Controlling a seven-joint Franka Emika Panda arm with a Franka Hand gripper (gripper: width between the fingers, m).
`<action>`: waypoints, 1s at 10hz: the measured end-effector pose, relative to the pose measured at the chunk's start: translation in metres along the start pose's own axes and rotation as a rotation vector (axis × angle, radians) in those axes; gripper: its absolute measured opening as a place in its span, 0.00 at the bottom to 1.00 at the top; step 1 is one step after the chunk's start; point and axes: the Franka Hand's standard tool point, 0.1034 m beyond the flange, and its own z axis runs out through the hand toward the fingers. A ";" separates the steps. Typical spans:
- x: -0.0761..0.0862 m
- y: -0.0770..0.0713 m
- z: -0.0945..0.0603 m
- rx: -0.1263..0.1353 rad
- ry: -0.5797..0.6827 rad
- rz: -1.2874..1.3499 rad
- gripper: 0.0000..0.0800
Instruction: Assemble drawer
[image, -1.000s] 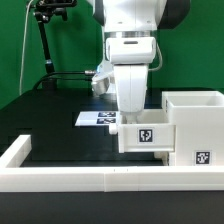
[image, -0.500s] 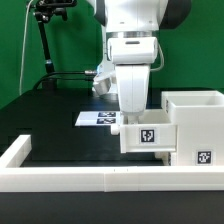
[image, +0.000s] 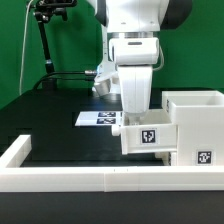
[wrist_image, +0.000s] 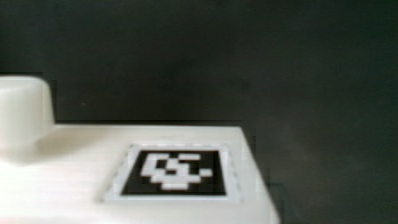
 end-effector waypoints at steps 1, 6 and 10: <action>-0.002 0.001 0.000 0.003 -0.002 -0.004 0.06; -0.001 0.002 -0.001 -0.003 -0.010 -0.047 0.06; 0.003 0.002 -0.002 -0.009 -0.020 -0.090 0.06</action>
Offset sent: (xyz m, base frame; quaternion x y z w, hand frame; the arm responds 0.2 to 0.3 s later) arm 0.0000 0.0000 0.0000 0.0000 0.0000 0.0000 1.0000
